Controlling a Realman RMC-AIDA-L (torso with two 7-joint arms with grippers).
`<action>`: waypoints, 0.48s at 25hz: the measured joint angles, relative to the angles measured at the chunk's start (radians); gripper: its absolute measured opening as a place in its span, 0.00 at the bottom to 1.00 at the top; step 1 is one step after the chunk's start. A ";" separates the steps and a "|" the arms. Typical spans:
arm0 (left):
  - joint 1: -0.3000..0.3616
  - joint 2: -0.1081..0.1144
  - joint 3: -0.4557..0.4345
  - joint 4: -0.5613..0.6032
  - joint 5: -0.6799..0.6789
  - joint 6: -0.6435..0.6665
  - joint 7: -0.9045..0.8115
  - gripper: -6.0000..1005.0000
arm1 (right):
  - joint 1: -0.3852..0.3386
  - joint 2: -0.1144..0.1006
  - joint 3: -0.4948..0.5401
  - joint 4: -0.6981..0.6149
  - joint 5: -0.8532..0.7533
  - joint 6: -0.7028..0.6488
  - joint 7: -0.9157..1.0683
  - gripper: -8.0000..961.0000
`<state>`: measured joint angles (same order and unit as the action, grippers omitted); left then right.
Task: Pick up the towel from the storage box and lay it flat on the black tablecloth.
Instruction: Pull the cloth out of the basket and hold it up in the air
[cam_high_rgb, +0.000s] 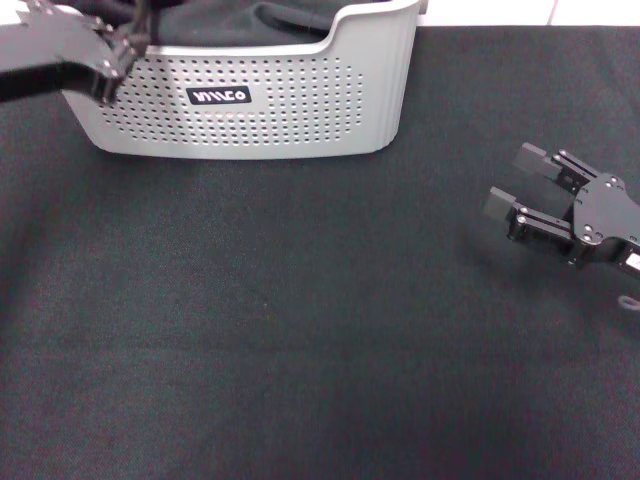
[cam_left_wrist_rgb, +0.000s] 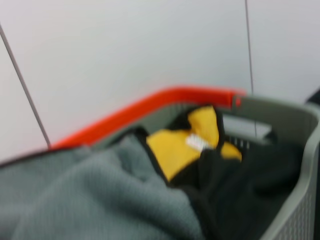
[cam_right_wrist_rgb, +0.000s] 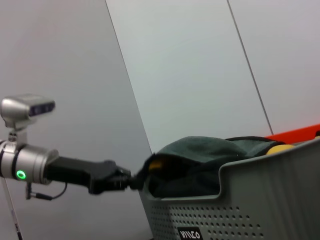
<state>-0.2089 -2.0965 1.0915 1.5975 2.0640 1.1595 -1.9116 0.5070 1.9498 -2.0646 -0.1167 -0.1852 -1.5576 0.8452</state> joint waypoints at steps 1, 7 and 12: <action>0.008 0.000 -0.001 0.015 -0.021 0.000 0.005 0.03 | -0.001 0.000 0.000 0.000 0.000 -0.001 0.000 0.90; 0.063 0.002 -0.003 0.137 -0.196 0.002 0.057 0.03 | -0.021 0.001 0.022 -0.012 0.000 -0.033 -0.042 0.90; 0.090 0.003 -0.022 0.196 -0.348 0.014 0.125 0.03 | -0.026 0.022 0.051 -0.015 -0.001 -0.094 -0.184 0.90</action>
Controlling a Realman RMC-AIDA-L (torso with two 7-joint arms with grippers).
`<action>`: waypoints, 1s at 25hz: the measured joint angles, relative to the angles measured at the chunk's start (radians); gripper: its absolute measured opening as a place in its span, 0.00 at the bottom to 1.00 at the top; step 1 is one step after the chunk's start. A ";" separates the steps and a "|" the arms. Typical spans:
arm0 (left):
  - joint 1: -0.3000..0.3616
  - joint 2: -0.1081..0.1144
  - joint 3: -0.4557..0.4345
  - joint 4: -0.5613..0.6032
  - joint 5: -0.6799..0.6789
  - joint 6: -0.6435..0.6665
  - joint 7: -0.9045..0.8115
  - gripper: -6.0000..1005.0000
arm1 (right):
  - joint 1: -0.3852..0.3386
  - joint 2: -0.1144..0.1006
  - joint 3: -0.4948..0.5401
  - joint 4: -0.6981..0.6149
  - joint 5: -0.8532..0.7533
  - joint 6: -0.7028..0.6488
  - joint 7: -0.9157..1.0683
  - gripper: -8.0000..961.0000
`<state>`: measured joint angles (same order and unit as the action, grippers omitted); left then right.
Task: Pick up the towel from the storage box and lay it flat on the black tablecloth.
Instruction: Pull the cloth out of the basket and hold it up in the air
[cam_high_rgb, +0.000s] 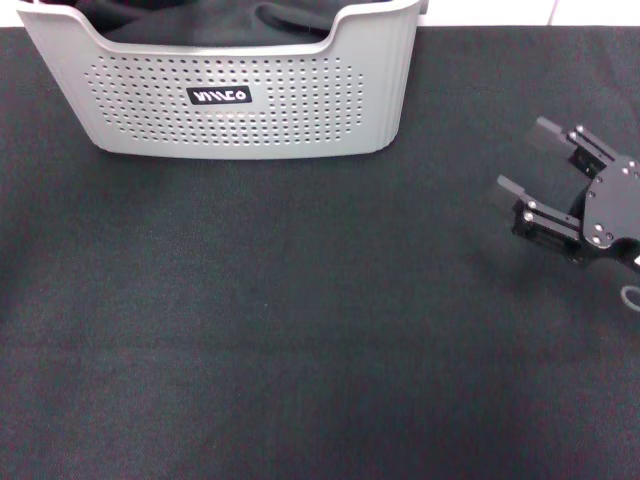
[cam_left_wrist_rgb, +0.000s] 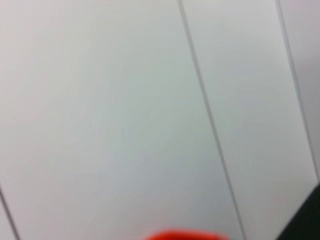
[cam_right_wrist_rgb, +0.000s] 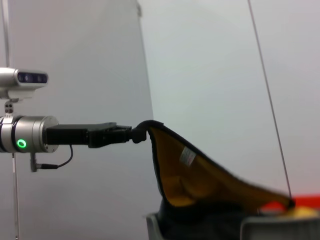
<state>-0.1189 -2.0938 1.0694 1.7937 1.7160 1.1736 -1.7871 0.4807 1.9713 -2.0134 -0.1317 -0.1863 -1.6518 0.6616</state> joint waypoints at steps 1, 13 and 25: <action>0.002 0.000 -0.008 0.003 -0.028 0.010 0.013 0.03 | 0.000 0.003 0.007 -0.002 0.000 -0.007 -0.024 0.90; -0.004 0.000 -0.186 0.004 -0.187 0.202 0.050 0.03 | 0.058 0.011 0.018 -0.114 0.000 0.099 -0.278 0.79; 0.021 -0.001 -0.353 -0.036 -0.258 0.331 0.051 0.03 | 0.035 0.045 0.030 -0.342 -0.009 0.345 -0.539 0.79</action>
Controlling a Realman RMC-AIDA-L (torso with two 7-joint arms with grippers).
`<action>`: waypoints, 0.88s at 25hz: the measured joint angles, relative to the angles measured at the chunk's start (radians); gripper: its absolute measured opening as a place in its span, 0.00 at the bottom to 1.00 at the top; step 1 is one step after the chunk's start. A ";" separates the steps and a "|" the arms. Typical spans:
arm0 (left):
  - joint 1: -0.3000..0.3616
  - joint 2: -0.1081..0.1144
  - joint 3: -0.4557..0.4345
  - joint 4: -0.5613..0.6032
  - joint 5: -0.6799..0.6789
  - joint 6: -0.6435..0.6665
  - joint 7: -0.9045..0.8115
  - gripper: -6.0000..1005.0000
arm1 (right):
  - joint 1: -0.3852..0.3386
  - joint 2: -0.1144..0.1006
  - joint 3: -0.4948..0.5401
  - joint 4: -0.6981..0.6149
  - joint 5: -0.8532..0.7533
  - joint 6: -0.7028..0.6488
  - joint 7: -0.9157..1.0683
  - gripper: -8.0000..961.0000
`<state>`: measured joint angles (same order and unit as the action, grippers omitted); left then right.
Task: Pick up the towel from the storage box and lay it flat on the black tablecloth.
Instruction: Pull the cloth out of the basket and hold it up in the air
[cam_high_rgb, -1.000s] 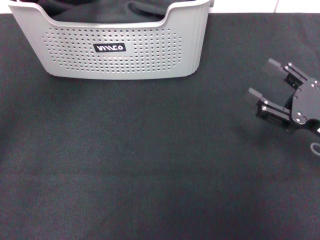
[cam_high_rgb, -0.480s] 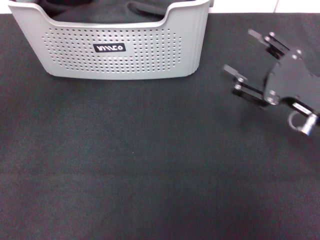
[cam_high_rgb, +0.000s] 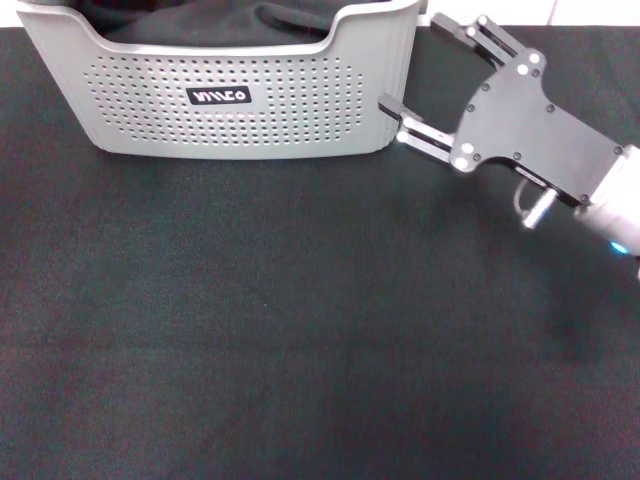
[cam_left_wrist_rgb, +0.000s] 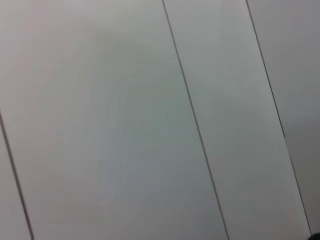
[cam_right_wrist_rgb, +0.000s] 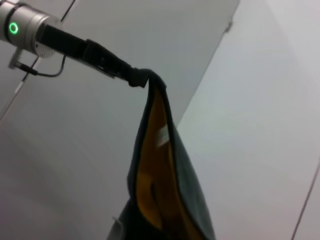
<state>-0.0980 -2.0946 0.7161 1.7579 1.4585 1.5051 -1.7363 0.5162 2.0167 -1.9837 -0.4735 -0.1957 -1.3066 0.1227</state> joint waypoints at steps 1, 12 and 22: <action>0.001 0.000 -0.012 -0.010 0.001 0.011 0.000 0.03 | -0.003 0.001 0.000 -0.025 0.000 0.023 -0.023 0.79; 0.005 0.001 -0.113 -0.094 -0.087 0.122 0.020 0.03 | 0.014 0.010 0.009 -0.172 -0.022 0.252 -0.130 0.79; 0.006 0.001 -0.137 -0.137 -0.090 0.196 0.026 0.03 | 0.099 0.011 0.041 -0.156 -0.018 0.297 -0.125 0.79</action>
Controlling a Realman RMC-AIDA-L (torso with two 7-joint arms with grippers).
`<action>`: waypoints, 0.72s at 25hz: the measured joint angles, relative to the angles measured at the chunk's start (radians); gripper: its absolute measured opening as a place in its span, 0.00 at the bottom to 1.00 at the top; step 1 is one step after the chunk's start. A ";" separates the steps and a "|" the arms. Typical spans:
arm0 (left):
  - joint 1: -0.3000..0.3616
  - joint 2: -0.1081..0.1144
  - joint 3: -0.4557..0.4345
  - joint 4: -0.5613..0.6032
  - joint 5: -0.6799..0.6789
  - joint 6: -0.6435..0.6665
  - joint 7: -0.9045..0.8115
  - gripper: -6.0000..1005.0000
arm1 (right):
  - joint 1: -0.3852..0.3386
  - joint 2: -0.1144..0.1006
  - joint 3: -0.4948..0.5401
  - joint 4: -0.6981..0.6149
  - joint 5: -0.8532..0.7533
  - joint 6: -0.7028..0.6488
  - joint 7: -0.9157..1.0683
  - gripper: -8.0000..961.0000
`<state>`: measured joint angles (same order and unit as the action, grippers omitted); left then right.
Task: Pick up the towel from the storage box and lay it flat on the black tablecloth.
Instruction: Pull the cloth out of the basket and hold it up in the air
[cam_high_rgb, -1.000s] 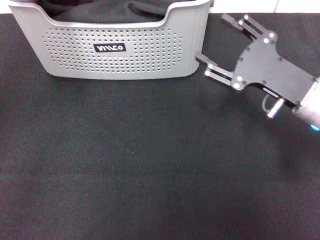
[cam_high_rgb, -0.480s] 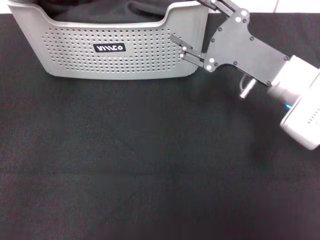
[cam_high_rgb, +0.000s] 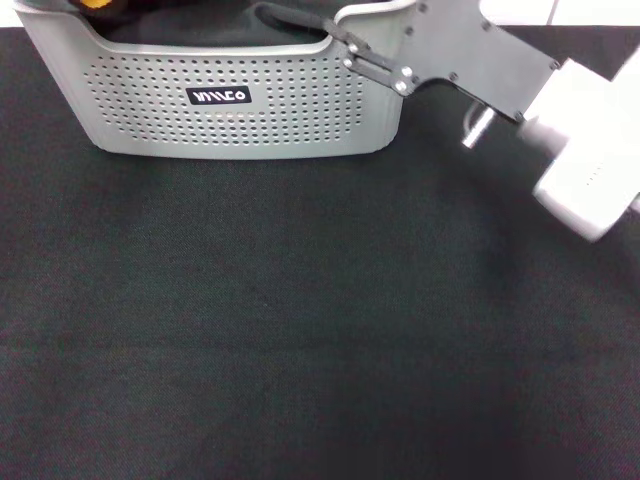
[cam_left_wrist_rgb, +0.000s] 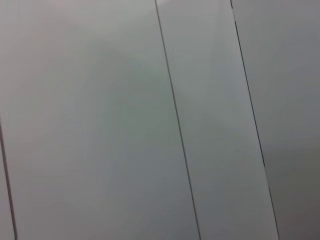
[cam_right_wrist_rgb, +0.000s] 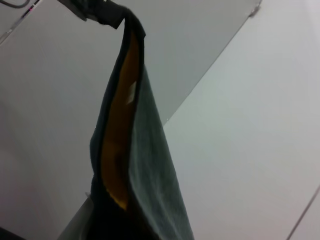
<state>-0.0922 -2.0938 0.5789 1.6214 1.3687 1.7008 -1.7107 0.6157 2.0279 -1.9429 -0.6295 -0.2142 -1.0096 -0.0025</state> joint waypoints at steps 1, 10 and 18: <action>0.000 0.000 0.000 -0.010 0.000 0.002 0.001 0.03 | 0.013 0.000 0.000 0.000 0.000 0.013 0.000 0.79; -0.001 0.000 -0.001 -0.055 -0.033 0.014 0.018 0.03 | 0.137 0.000 -0.004 0.084 0.001 0.055 0.002 0.74; -0.012 0.000 0.007 -0.061 -0.037 0.014 0.019 0.03 | 0.209 0.000 -0.022 0.123 -0.004 0.065 0.001 0.66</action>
<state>-0.1041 -2.0938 0.5860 1.5600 1.3315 1.7150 -1.6920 0.8244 2.0279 -1.9646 -0.5066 -0.2186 -0.9446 -0.0010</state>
